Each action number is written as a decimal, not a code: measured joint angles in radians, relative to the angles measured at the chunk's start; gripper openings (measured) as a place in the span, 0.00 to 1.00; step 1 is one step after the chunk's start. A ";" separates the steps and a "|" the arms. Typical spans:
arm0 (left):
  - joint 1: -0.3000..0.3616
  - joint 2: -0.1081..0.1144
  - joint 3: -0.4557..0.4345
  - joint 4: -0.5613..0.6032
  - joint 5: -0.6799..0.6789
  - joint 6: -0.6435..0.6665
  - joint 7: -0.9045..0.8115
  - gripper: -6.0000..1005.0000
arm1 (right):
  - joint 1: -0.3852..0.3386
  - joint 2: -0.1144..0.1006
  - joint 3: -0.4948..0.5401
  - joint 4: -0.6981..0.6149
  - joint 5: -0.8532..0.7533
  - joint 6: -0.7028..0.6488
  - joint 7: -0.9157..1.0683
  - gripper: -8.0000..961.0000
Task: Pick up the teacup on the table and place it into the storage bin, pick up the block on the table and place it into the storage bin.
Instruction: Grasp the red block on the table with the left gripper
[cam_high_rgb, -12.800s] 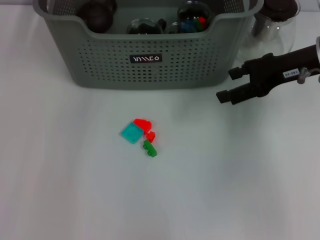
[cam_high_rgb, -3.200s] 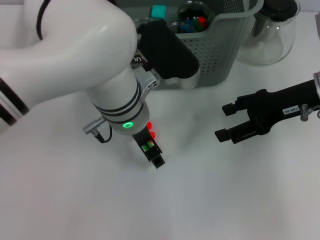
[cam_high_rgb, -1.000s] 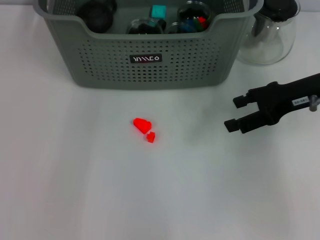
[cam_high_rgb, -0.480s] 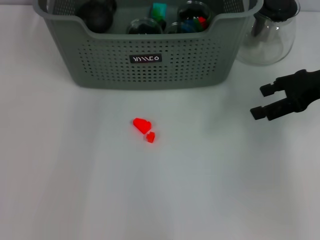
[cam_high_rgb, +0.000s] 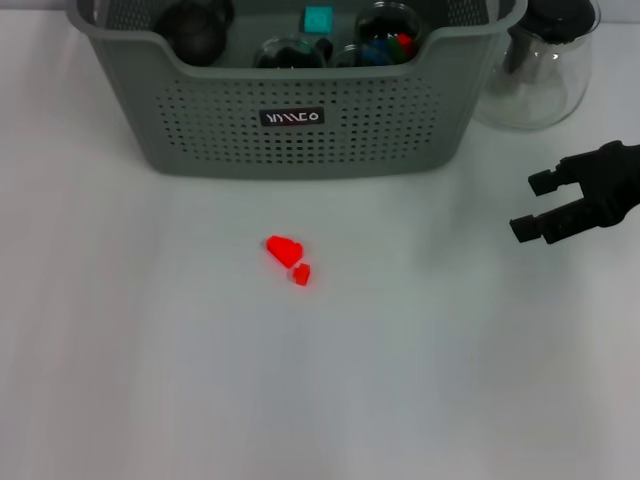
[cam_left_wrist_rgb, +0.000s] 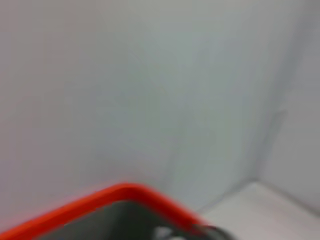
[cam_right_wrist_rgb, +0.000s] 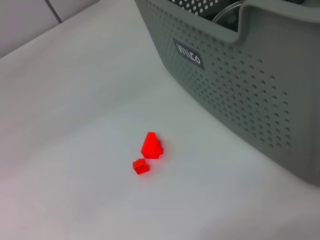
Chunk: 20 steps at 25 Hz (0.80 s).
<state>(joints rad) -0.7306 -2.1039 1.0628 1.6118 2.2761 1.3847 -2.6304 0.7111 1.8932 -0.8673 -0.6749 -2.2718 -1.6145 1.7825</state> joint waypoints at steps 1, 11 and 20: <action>0.015 0.001 -0.011 0.023 -0.051 0.038 0.022 0.87 | 0.000 0.000 0.000 0.000 0.000 0.000 0.000 0.98; 0.125 -0.038 0.053 0.042 -0.198 0.494 0.203 0.87 | -0.004 0.016 -0.004 0.000 0.000 -0.007 0.056 0.98; 0.164 -0.069 0.358 -0.133 0.173 0.273 0.112 0.86 | -0.022 0.036 -0.004 0.002 -0.001 0.008 0.062 0.99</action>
<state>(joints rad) -0.5666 -2.1725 1.4207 1.4787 2.4494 1.6577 -2.5187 0.6891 1.9295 -0.8710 -0.6731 -2.2731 -1.6060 1.8448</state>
